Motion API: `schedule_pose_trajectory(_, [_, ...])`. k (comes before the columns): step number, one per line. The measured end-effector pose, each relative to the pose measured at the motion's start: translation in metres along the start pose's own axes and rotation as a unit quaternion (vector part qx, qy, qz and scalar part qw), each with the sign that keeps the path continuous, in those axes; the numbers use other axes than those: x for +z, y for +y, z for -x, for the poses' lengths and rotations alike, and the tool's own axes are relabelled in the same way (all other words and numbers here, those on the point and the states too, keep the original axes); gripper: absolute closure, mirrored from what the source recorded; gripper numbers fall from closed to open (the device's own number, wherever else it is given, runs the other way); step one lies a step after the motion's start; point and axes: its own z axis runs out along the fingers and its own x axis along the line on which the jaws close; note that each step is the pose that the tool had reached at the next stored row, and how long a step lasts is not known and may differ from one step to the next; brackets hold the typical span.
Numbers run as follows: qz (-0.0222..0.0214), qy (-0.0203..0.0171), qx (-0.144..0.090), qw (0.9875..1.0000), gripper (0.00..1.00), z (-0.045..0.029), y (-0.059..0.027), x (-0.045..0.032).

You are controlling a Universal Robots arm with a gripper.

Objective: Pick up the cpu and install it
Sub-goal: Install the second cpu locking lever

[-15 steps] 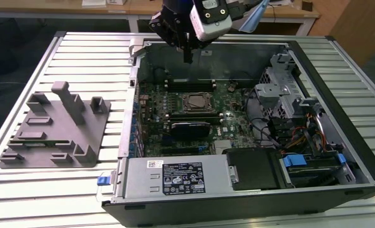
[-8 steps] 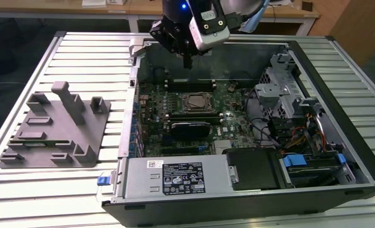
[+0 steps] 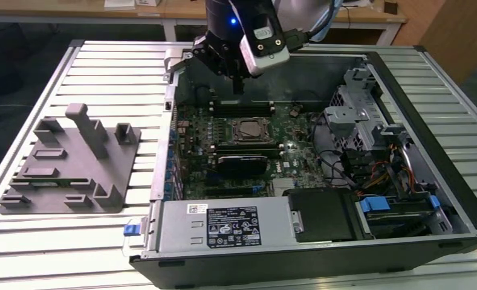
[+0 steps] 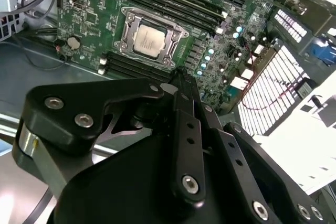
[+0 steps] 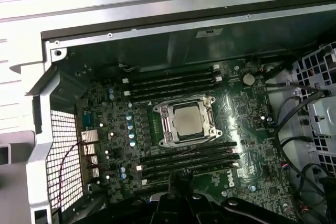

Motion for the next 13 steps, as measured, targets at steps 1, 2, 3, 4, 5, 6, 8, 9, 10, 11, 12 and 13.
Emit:
schedule_pose_trajectory(1, [0.0, 0.0, 0.0, 1.0, 0.89, 0.0, -0.0003, 0.0018])
schedule_pose_trajectory(2, [0.0, 0.0, 0.0, 1.0, 0.89, -0.0001, -0.0006, 0.0035])
schedule_pose_trajectory(3, [0.0, 0.0, 0.0, 1.0, 0.89, -0.0002, -0.0009, 0.0053])
schedule_pose_trajectory(4, [0.0, 0.0, 0.0, 1.0, 0.89, -0.0003, -0.0013, 0.0077])
schedule_pose_trajectory(5, [0.0, 0.0, 0.0, 1.0, 0.89, -0.0004, -0.0016, 0.0094])
schedule_pose_trajectory(6, [-0.0007, -0.0034, 0.02, 0.9998, 0.89, -0.0001, -0.0004, 0.0023])
schedule_pose_trajectory(8, [-0.0008, -0.0034, 0.02, 0.9998, 0.89, -0.0001, -0.0004, 0.0023])
schedule_pose_trajectory(9, [-0.0008, -0.0034, 0.02, 0.9998, 0.89, -0.0001, -0.0004, 0.0024])
schedule_pose_trajectory(10, [-0.0007, -0.0034, 0.02, 0.9998, 0.89, -0.0001, -0.0004, 0.0025])
schedule_pose_trajectory(11, [-0.0008, -0.0034, 0.02, 0.9998, 0.89, -0.0001, -0.0004, 0.0025])
schedule_pose_trajectory(12, [-0.0007, -0.0034, 0.02, 0.9998, 0.89, -0.0001, -0.0004, 0.0026])
schedule_pose_trajectory(13, [-0.0007, -0.0034, 0.02, 0.9998, 0.89, -0.0001, -0.0005, 0.0028])
